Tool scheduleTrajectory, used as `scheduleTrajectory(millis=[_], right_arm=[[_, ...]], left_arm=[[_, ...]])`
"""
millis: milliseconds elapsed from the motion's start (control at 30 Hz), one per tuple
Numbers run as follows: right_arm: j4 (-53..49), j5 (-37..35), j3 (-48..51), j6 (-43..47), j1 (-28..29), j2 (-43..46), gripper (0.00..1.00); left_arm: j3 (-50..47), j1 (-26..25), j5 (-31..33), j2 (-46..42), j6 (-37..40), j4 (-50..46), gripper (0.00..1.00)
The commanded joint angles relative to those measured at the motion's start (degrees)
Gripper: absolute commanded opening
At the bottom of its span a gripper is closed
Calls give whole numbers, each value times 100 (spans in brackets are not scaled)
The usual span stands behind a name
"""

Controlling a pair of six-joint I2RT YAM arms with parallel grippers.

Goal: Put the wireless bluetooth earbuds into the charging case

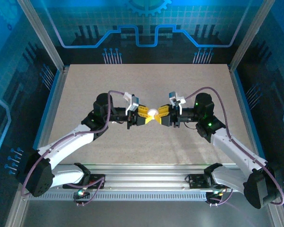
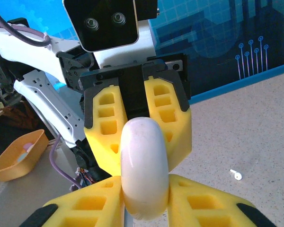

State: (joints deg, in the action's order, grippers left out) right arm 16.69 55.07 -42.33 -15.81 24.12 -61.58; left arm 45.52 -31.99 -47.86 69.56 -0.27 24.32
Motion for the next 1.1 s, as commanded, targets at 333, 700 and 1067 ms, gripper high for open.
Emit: scheduleTrajectory(millis=[333,700,1067], right_arm=[[-1647,-149,-665,935,-5,245,61],[-3455,391,-2012,2103,176,-549,60],[-5017,514,-2848,3230,181,-1192,60]], left_arm=[[369,-25,-114,-66,1044,-1151,14],[563,-36,-214,-74,1334,-1515,14],[517,-44,-215,-252,1416,-1623,14]])
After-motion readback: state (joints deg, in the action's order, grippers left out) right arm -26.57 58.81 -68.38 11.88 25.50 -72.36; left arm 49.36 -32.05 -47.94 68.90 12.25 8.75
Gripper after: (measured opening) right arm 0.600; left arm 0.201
